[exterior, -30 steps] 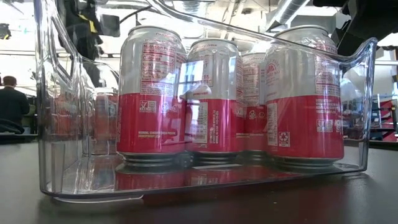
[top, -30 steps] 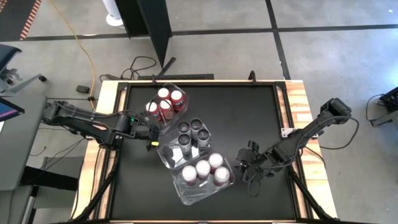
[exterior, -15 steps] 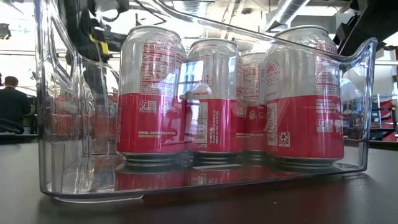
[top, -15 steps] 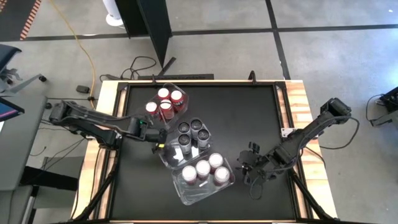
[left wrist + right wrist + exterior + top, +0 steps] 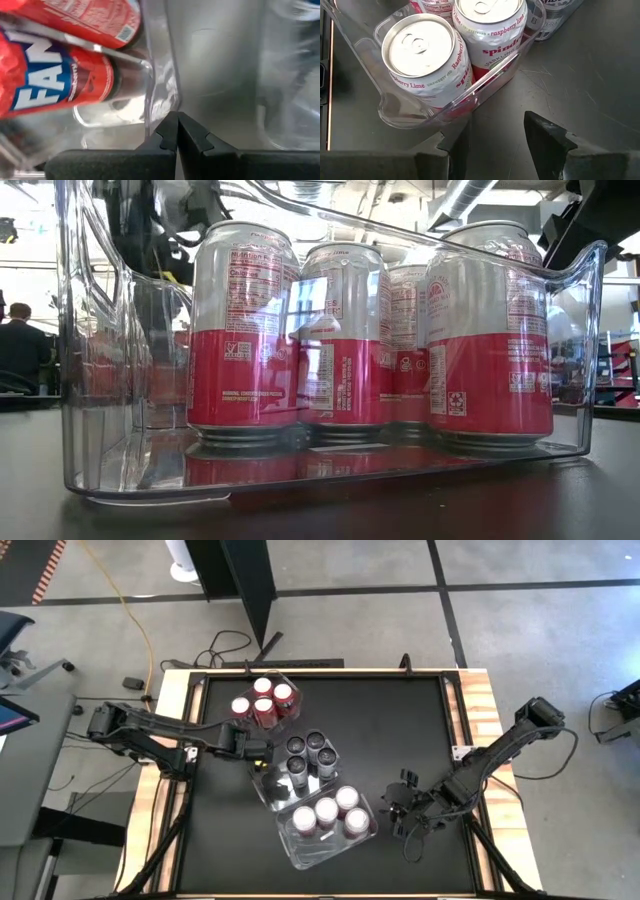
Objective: Sort soda cans
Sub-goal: Move the top transparent bin to the top left of the table
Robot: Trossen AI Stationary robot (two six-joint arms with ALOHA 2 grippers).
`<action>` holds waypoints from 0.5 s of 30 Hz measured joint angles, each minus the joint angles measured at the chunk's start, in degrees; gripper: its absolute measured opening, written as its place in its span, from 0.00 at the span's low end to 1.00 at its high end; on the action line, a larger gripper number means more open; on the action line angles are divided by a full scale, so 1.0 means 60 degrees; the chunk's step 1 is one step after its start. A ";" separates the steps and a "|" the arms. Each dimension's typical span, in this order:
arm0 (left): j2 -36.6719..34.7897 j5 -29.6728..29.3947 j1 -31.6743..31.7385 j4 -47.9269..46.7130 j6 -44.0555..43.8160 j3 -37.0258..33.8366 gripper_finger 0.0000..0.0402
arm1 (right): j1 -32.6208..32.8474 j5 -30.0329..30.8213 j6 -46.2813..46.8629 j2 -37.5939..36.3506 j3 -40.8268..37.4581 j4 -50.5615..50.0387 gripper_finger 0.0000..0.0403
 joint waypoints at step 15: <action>0.0004 -0.0044 0.0864 -0.0419 -0.0225 -0.0004 0.00 | -0.0004 -0.0004 0.0041 0.0000 0.0000 -0.0006 0.49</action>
